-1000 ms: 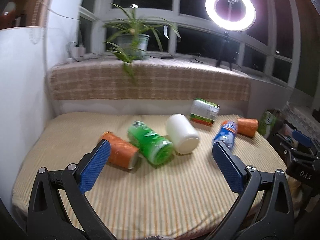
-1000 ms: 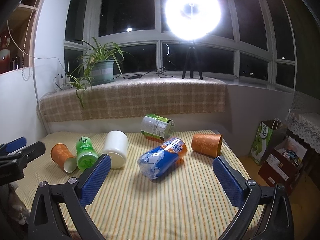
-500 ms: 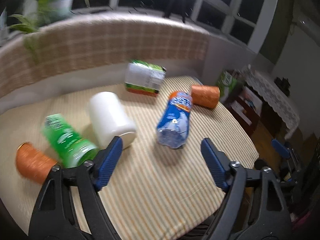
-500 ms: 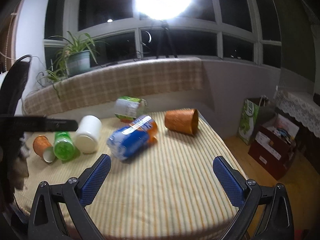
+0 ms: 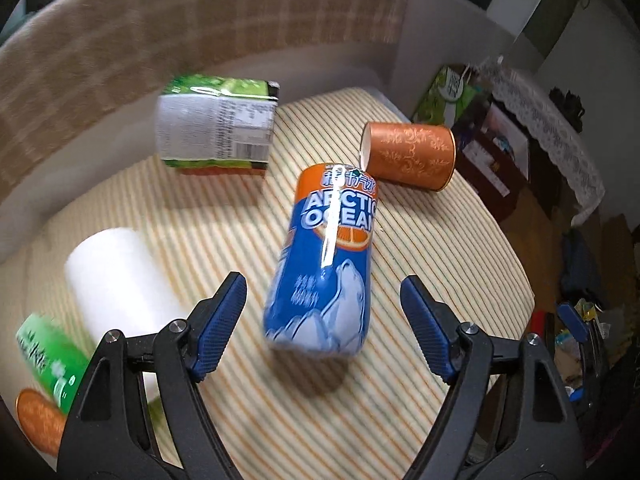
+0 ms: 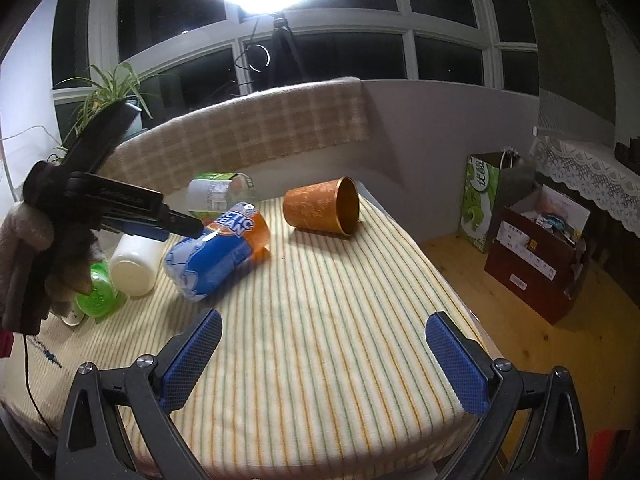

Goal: Flip cup upright
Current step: 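Move the left tool to the lying blue Arctic Ocean bottle and grasp it, then lift the blue bottle with the left tool and carry it toward the right tool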

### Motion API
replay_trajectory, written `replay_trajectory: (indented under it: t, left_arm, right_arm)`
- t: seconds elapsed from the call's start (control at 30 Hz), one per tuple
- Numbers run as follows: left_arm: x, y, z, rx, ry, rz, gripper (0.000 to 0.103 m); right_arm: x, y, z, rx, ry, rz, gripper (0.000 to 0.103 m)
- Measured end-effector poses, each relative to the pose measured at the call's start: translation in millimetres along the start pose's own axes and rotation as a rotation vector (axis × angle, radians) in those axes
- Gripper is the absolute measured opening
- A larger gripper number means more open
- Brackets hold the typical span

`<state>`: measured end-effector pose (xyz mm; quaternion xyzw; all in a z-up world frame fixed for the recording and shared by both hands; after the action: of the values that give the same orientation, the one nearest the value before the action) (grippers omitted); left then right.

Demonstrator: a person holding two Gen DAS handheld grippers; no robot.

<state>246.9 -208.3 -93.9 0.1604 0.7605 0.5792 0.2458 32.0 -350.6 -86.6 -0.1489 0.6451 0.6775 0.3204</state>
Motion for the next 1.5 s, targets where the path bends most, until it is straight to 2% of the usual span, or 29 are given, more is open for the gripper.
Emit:
replay_trajectory:
  t: [0.37,0.47,0.57,0.83,1.03,1.23,1.5]
  left_arm:
    - [-23.7,-33.2,-3.5,-0.025,-0.002,0.105,0.082]
    - [-24.3,-38.7,-1.8,-0.038,-0.004,0.119,0.073]
    - [-22.2,-42.5,2.1,-0.035,0.015,0.121,0.068]
    - [-8.9,-32.1,2.4,-0.027,0.043,0.075,0.066]
    - [18.4,-4.4,1.5,0.000,0.056,0.012,0.066]
    - [67.1,38.0,-2.5,0.034,0.103,-0.088,0.066]
    - [140.7,43.0,13.2,0.134,0.279,-0.118,0.066]
  right_arm:
    - [2.4,-0.2,-23.0,0.005,-0.065,0.009,0.103]
    - [4.2,-0.4,-28.8,0.005,-0.082,0.013,0.103]
    - [6.0,-1.0,-33.3,0.000,-0.097,0.023,0.103]
    - [7.7,5.4,-34.5,0.001,-0.103,0.014,0.103]
    - [8.8,11.9,-25.6,-0.016,-0.088,0.008,0.103]
    - [10.5,20.2,-9.8,-0.040,-0.057,-0.005,0.103]
    - [11.3,19.8,20.7,-0.109,0.000,0.008,0.103]
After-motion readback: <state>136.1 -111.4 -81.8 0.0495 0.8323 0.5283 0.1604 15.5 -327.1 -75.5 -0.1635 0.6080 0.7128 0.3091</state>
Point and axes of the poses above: each gripper's, at about its wrist camera, not at the fingertips, and y roughly against the way its jaws point, z to its left, x to its underside, the point moved 3 cm from there along -y, roughly the way its jaws point, and after that the axes turned 15 degrees about z, right-handed, at the moved point
